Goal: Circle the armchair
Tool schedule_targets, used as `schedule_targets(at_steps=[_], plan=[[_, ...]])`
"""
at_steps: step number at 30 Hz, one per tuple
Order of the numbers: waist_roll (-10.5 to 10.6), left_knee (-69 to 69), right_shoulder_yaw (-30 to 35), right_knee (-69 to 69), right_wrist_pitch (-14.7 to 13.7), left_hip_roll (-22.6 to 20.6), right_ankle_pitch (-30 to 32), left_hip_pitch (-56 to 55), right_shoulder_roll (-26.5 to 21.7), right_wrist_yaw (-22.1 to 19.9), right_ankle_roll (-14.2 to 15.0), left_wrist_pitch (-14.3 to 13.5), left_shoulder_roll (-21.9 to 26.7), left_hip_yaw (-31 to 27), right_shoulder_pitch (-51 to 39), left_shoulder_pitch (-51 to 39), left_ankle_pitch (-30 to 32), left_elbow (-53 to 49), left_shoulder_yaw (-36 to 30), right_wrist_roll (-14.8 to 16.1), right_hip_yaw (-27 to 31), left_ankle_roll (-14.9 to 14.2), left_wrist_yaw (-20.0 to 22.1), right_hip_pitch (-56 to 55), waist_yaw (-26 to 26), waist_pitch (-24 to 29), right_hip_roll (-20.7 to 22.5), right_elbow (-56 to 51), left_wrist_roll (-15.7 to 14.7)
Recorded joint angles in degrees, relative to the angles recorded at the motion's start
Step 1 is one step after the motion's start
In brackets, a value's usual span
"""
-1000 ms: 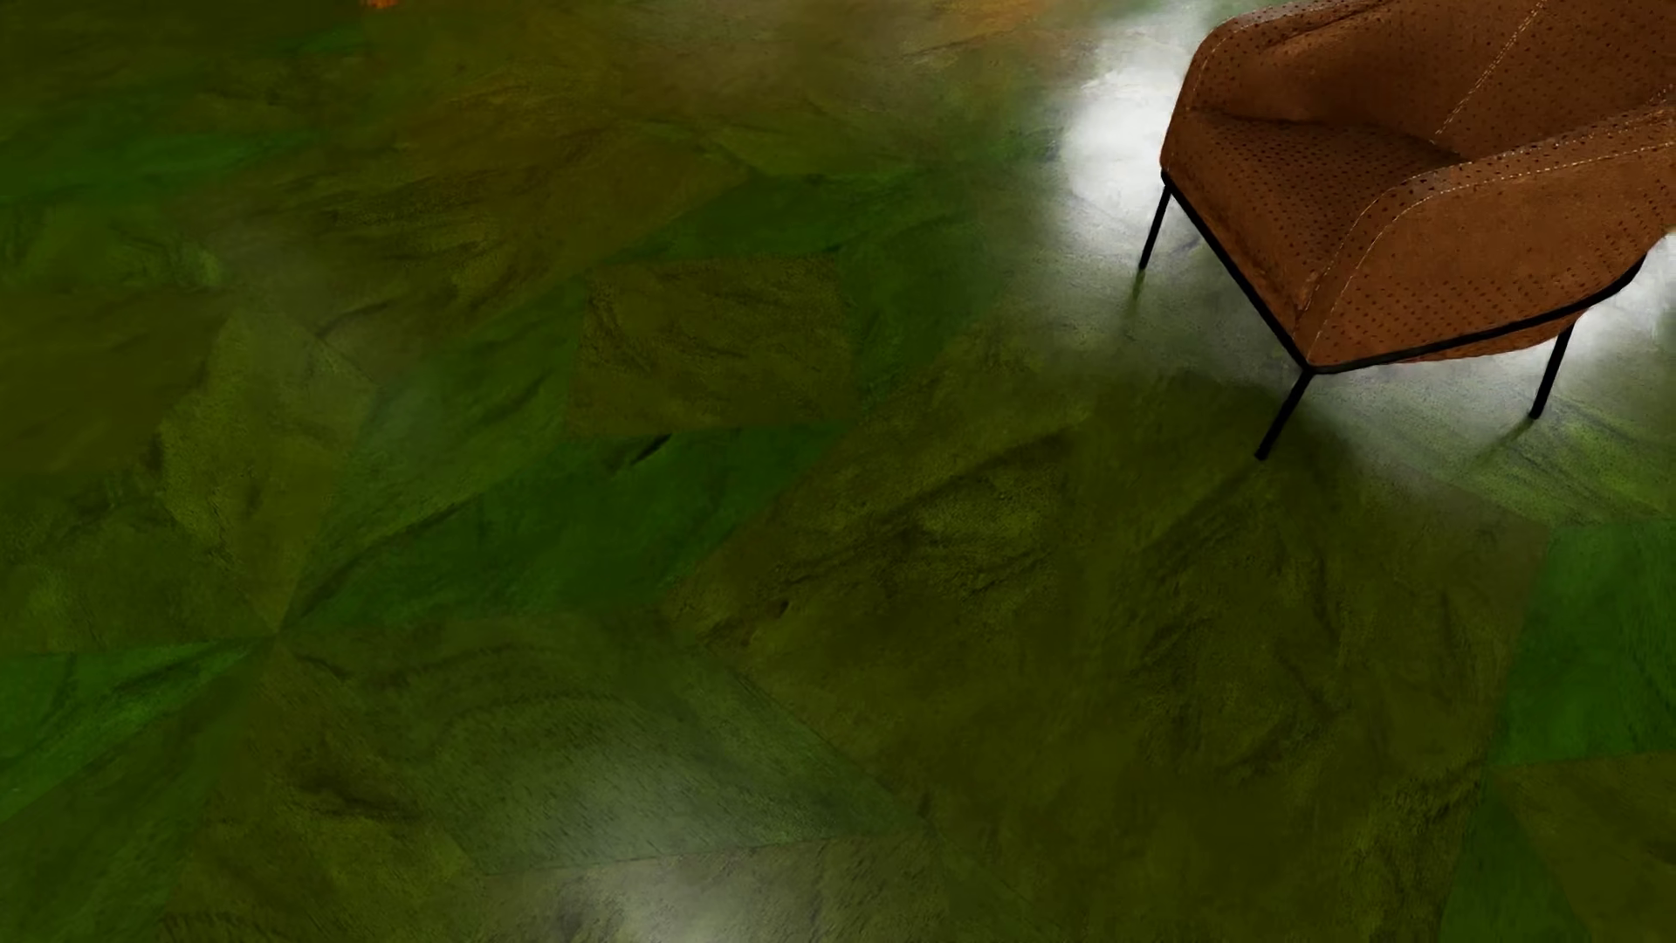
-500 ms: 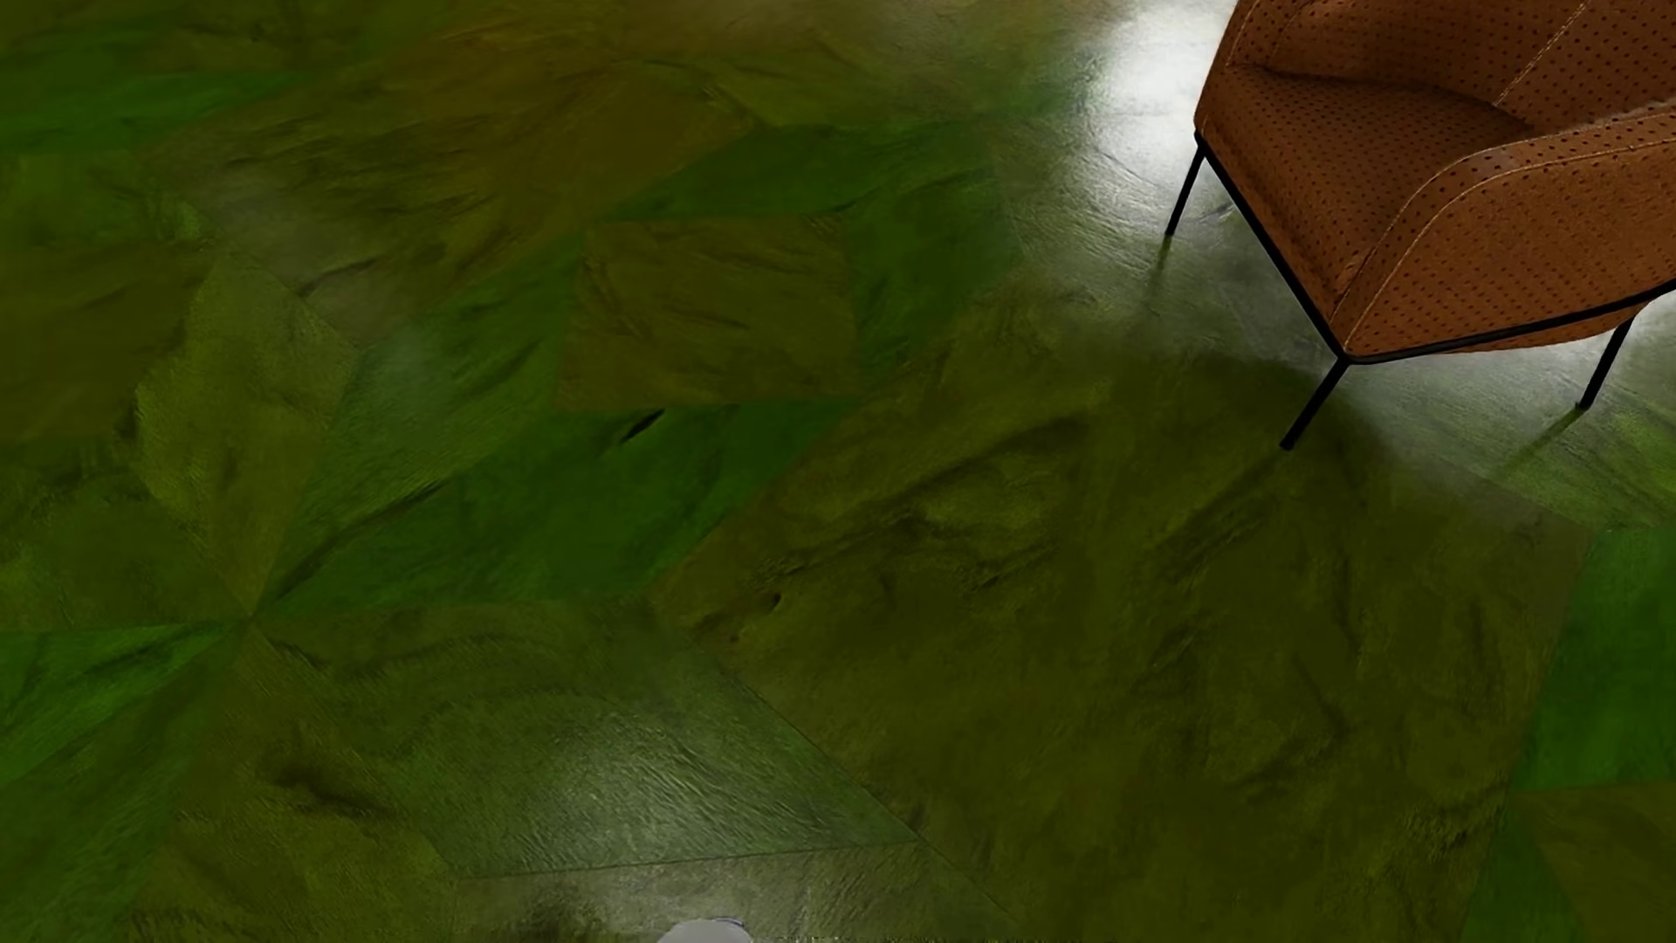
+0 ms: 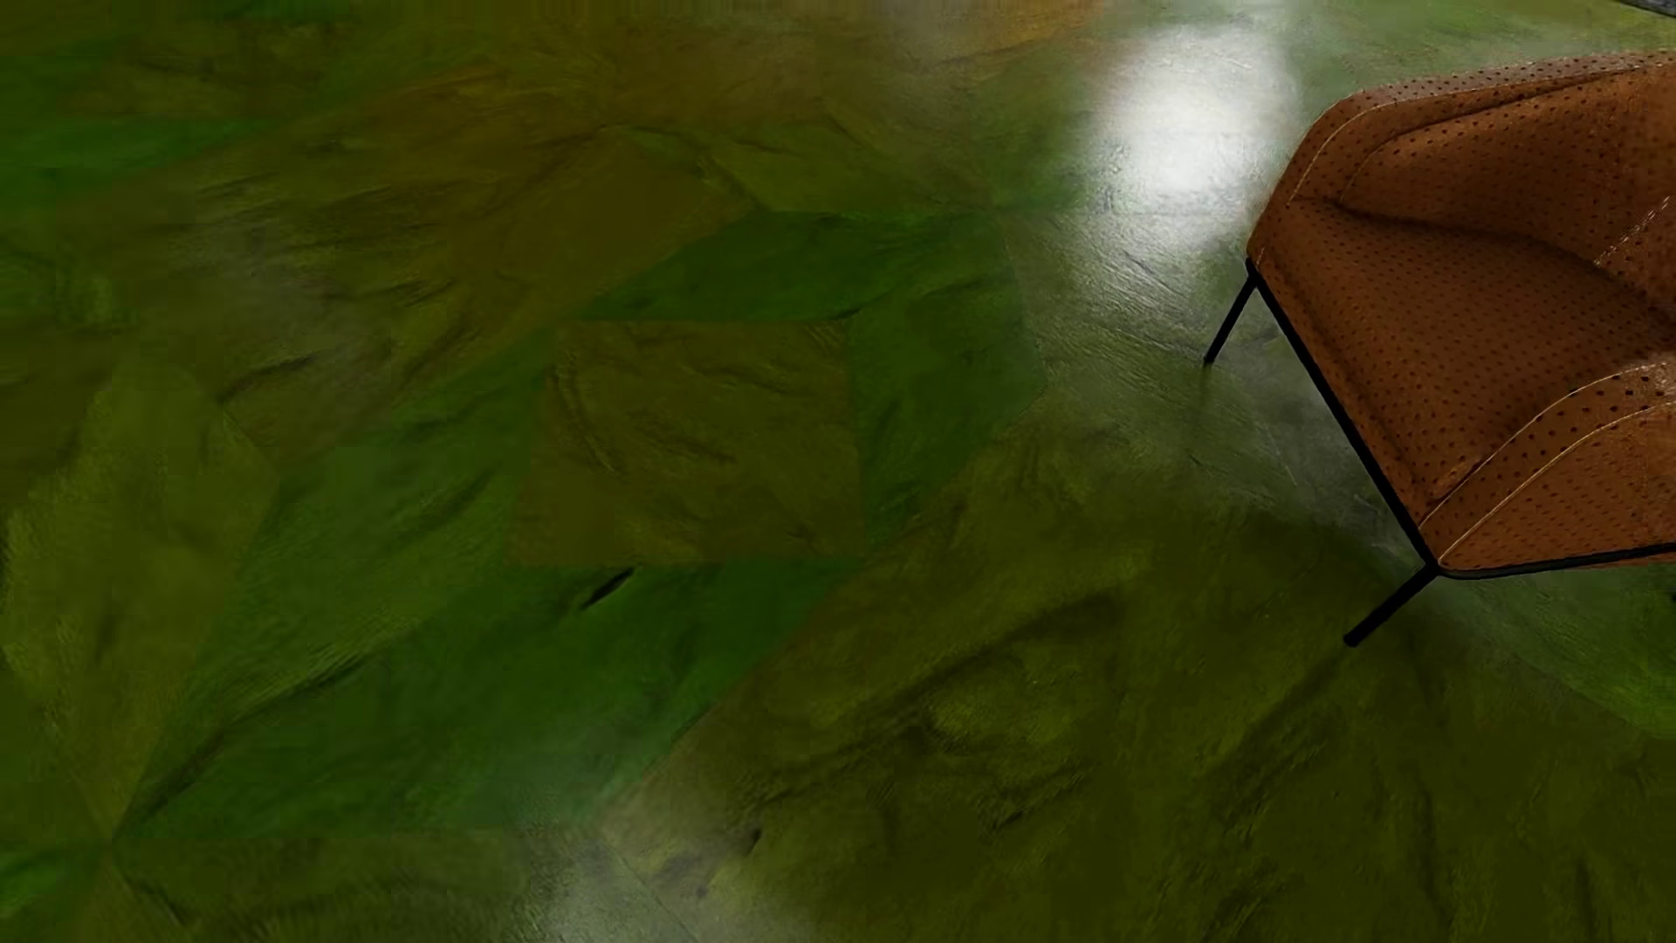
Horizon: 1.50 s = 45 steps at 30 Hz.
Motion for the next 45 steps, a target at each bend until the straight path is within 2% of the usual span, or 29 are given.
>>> schedule_targets(at_steps=[2,4,5,7,8,10,12,13,15,17,20,22,24,25,26,27,29,30,32,33,34,36,37,38,39,40,41,43,45], plan=[[1.6,-7.64,-4.87,-12.82,0.0,0.0,5.46,10.53,-0.17,0.0,0.0,0.0,-0.32,0.0,3.07,-1.19,0.93,-3.66,1.11,0.0,0.0,0.0,0.0,-8.46,-8.25,1.1,1.2,-2.43,0.0],[2.17,-14.01,-2.24,-35.01,0.0,0.66,10.98,19.2,-1.4,0.0,0.0,0.0,1.55,0.0,4.34,-3.45,1.27,-7.35,0.85,0.0,0.0,0.0,0.0,-14.18,-12.45,0.96,2.33,-2.67,0.0],[2.17,-16.32,-3.3,-45.2,0.0,0.67,4.32,23.02,-1.18,0.0,0.0,0.0,2.24,0.0,4.79,-4.48,0.3,-8.99,1.29,0.0,0.0,0.0,0.0,-15.95,-14.47,0.6,2.37,-2.58,0.0],[2.17,-16.9,-2.34,-52.26,0.0,1.23,-20.18,28.03,-1.18,0.0,0.0,0.0,3.36,0.0,5.91,-7.06,-2.08,-10.43,1.81,0.0,0.0,0.0,0.0,-18.83,-16.21,-1.02,1.93,-2.01,0.0],[2.22,-16.3,-1.29,-52.7,0.0,1.23,-17.39,29.84,-1.51,0.0,0.0,0.0,3.27,0.0,6.11,-7.57,-2.56,-10.14,2.96,0.0,0.0,0.0,0.0,-19.39,-18.48,-0.48,1.57,-2.2,0.0],[4.44,-12.15,-0.83,-44.49,0.0,3.44,9.73,31.05,-1.39,0.0,0.0,0.0,2.0,0.0,6.44,-6.64,4.8,-8.69,5.37,0.0,0.0,0.0,0.0,-24.45,-19.97,-1.5,3.05,-1.28,0.0],[5.89,6.63,0.61,-38.21,0.0,6.03,12.16,25.38,-1.12,0.0,0.0,0.0,0.55,0.0,5.23,-4.32,27.2,-5.14,4.32,0.0,0.0,0.0,0.0,-20.83,-16.82,-1.65,6.64,1.34,0.0],[6.46,20.09,-0.51,-37.84,0.0,7.63,10.23,17.87,-1.27,0.0,0.0,0.0,0.89,0.0,4.96,-3.8,28.16,-4.31,1.84,0.0,0.0,0.0,0.0,-18.15,-15.05,-1.99,8.72,-0.07,0.0],[5.38,34.14,-2.22,-42.78,0.0,7.85,2.04,7.92,-0.88,0.0,0.0,0.0,0.73,0.0,1.97,-2.79,12.78,-4.03,0.15,0.0,0.0,0.0,0.0,-5.23,-9.16,0.4,9.43,-0.02,0.0],[2.93,29.48,-4.05,-47.5,0.0,6.53,-6.9,-2.36,-1.54,0.0,0.0,0.0,0.88,0.0,-1.16,-1.07,5.81,-3.49,0.14,0.0,0.0,0.0,0.0,4.95,-1.72,0.37,8.44,-2.75,0.0],[1.2,1.97,-7.26,-54.21,0.0,6.53,-21.54,-9.72,-3.52,0.0,0.0,0.0,1.56,0.0,-6.06,2.09,10.3,-3.93,1.36,0.0,0.0,0.0,0.0,19.84,4.56,0.19,5.85,-7.79,0.0],[0.87,-16.04,-9.67,-54.51,0.0,7.08,-25.82,-12.03,-4.3,0.0,0.0,0.0,1.48,0.0,-9.19,2.66,16.34,-2.29,0.78,0.0,0.0,0.0,0.0,24.12,6.43,-2.3,5.25,-9.23,0.0],[0.12,-13.14,-10.62,-52.49,0.0,6.13,-22.12,-14.07,-4.82,0.0,0.0,0.0,1.25,0.0,-9.61,2.88,12.58,-0.54,0.94,0.0,0.0,0.0,0.0,28.56,8.33,-2.09,3.54,-10.97,0.0],[-0.21,-9.03,-11.98,-49.26,0.0,5.06,-17.53,-12.88,-4.43,0.0,0.0,0.0,1.49,0.0,-7.79,3.02,14.78,1.14,-0.87,0.0,0.0,0.0,0.0,30.78,9.48,-2.4,2.14,-11.65,0.0],[-1.4,-4.04,-13.73,-41.37,0.0,4.29,-8.62,-14.89,-2.68,0.0,0.0,0.0,1.17,0.0,-6.15,3.31,17.06,2.67,-0.36,0.0,0.0,0.0,0.0,27.89,9.84,-4.21,0.63,-10.16,0.0],[-2.69,0.64,-14.11,-29.49,0.0,1.71,1.0,-12.44,-1.07,0.0,0.0,0.0,0.72,0.0,-4.22,3.61,14.59,4.53,0.32,0.0,0.0,0.0,0.0,24.98,9.4,-3.52,-1.78,-7.79,0.0],[-3.34,-0.76,-9.92,-1.41,0.0,-0.86,1.44,-3.79,-0.21,0.0,0.0,0.0,0.37,0.0,-3.06,2.52,9.47,4.51,0.42,0.0,0.0,0.0,0.0,11.31,5.83,-1.76,-3.05,-5.84,0.0],[-2.4,-3.41,-6.3,2.8,0.0,-0.12,1.63,1.04,0.04,0.0,0.0,0.0,0.75,0.0,-2.87,1.72,8.82,3.54,-0.48,0.0,0.0,0.0,0.0,4.34,2.42,-1.55,-2.05,-4.94,0.0],[-0.02,-9.58,-4.37,-10.48,0.0,0.79,8.17,10.84,0.38,0.0,0.0,0.0,1.69,0.0,-0.38,-0.28,8.01,-0.21,-1.62,0.0,0.0,0.0,0.0,-4.85,-4.84,-0.04,-0.12,-2.17,0.0],[0.24,-11.94,-4.51,-23.46,0.0,0.78,15.44,14.47,0.37,0.0,0.0,0.0,1.84,0.0,0.84,-1.68,7.6,-1.87,-0.22,0.0,0.0,0.0,0.0,-8.57,-7.14,0.05,0.23,-0.55,0.0],[0.66,-14.22,-4.35,-36.7,0.0,0.68,16.84,18.35,-0.13,0.0,0.0,0.0,2.54,0.0,2.12,-2.35,6.95,-5.5,0.81,0.0,0.0,0.0,0.0,-10.69,-8.79,-0.15,0.25,-0.11,0.0],[1.23,-15.09,-2.52,-50.48,0.0,1.6,-10.58,23.5,-0.73,0.0,0.0,0.0,3.78,0.0,3.81,-3.79,4.23,-10.25,4.27,0.0,0.0,0.0,0.0,-12.87,-11.07,-1.15,0.88,1.41,0.0],[1.71,-14.42,-0.68,-50.89,0.0,1.77,-11.87,25.56,-1.77,0.0,0.0,0.0,4.16,0.0,4.85,-3.73,3.36,-11.15,5.67,0.0,0.0,0.0,0.0,-14.38,-11.88,-1.32,1.21,0.2,0.0],[1.89,-12.98,-0.15,-48.51,0.0,1.63,-3.63,27.46,-2.16,0.0,0.0,0.0,4.07,0.0,5.86,-3.04,4.56,-11.4,7.28,0.0,0.0,0.0,0.0,-15.35,-12.64,-1.58,1.83,0.31,0.0],[2.99,-8.73,-0.73,-45.9,0.0,2.88,3.53,28.43,-2.21,0.0,0.0,0.0,3.72,0.0,7.15,-1.44,9.86,-11.55,9.56,0.0,0.0,0.0,0.0,-14.73,-12.45,-2.0,3.51,0.33,0.0],[4.37,3.33,-0.32,-42.94,0.0,5.5,8.06,23.77,-2.06,0.0,0.0,0.0,3.0,0.0,7.65,-0.69,19.87,-9.24,9.32,0.0,0.0,0.0,0.0,-14.26,-11.49,-2.8,6.16,1.08,0.0],[4.48,17.59,0.33,-40.21,0.0,6.09,7.26,17.83,-1.99,0.0,0.0,0.0,2.84,0.0,7.41,0.08,24.29,-6.85,8.38,0.0,0.0,0.0,0.0,-11.92,-9.2,-2.84,7.74,2.22,0.0],[6.0,31.57,-0.11,-43.57,0.0,7.35,-0.59,6.03,-2.51,0.0,0.0,0.0,2.18,0.0,6.12,-0.12,10.89,-3.88,5.53,0.0,0.0,0.0,0.0,-0.72,-6.25,-0.24,9.17,0.53,0.0],[4.26,19.31,-0.18,-46.72,0.0,5.99,-7.62,-1.19,-3.06,0.0,0.0,0.0,2.04,0.0,2.73,1.21,6.4,-2.23,2.24,0.0,0.0,0.0,0.0,9.06,0.58,0.63,8.02,0.73,0.0]])
